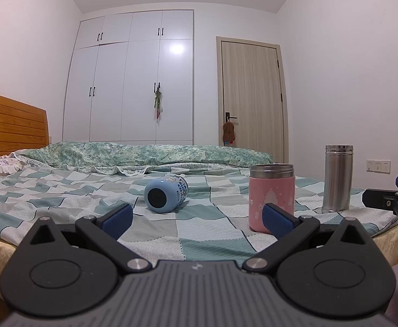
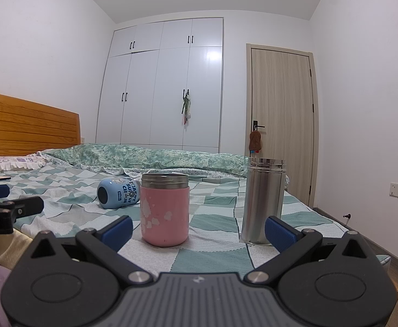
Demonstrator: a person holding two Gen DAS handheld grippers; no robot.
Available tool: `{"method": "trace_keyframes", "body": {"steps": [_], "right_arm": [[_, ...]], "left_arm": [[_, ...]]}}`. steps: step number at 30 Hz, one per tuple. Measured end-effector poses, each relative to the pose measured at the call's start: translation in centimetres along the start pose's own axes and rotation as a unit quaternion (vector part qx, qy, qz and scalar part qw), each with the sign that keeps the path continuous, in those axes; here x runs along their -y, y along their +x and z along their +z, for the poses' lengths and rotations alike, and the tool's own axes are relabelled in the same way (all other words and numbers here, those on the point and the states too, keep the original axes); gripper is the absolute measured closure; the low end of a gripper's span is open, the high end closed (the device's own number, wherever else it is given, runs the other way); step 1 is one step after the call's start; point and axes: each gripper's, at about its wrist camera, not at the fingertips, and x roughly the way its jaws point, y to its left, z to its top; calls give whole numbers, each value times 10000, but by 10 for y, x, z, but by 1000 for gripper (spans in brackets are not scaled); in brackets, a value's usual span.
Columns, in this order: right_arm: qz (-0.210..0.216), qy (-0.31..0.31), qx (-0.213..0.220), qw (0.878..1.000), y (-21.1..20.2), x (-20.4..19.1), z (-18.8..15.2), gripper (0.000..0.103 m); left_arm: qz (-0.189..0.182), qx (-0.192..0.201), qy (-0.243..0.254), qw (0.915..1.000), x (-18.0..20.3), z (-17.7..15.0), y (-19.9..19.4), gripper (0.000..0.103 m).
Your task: Flip cup upright
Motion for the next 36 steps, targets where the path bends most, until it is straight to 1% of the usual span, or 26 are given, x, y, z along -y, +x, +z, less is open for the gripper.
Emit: {"method": "trace_keyframes", "body": {"steps": [36], "right_arm": [[1,-2,-2,10000,-1,0,0,0]], "left_arm": [[1,1,-9,10000,0,0,0,0]]}}
